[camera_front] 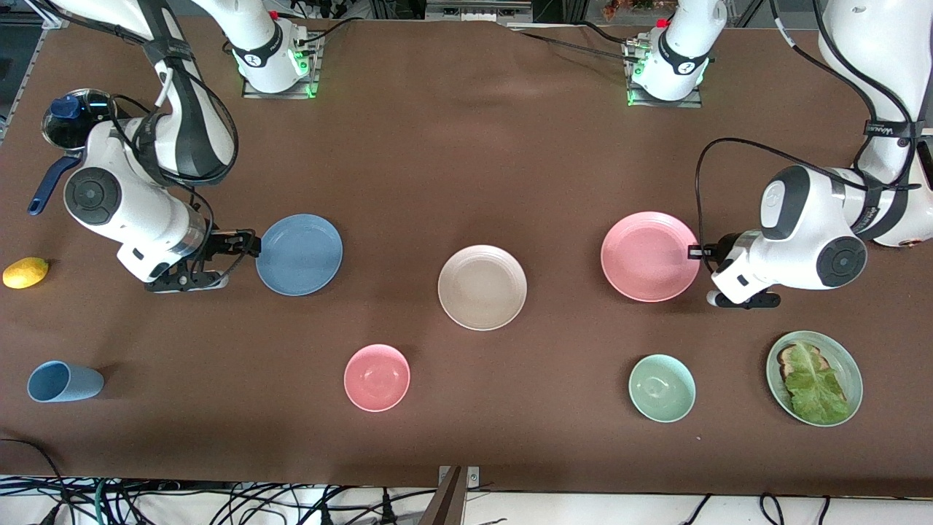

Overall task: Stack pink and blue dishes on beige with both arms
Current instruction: 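Lift the pink plate with the left gripper and lower it onto the beige plate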

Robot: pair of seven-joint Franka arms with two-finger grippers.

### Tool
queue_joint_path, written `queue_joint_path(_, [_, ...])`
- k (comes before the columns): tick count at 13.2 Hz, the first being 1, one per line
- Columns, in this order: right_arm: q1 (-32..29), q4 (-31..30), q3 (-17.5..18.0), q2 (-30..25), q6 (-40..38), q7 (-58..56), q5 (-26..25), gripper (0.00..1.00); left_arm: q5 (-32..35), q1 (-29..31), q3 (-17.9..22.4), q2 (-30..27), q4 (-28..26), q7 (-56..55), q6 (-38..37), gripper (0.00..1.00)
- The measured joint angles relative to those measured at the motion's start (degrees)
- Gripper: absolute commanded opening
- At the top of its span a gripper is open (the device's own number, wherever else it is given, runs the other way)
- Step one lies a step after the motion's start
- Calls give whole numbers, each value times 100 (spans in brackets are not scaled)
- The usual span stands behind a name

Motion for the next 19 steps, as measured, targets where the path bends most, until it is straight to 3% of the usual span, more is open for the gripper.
queue_joint_path(5, [-22,-379,-41,180,566,-84,0,100,-476,-412,-637,30,416,-1212,2,0])
queue_joint_path(11, [-105,-1313,-162,352,2030,-383,0,99,-591,-1681,-670,677,949,-2283,488,0])
queue_joint_path(15, [-104,-1414,-162,389,2134,-384,0,88,-591,-1957,-645,1142,1028,-2519,1257,0])
queue_joint_path(17, [-104,-1424,-162,415,2147,-385,0,87,-591,-2024,-602,1356,1187,-2553,1409,0])
queue_joint_path(19, [-105,-1432,-162,492,2224,-385,0,79,-588,-2055,-568,1494,1282,-2562,1442,0])
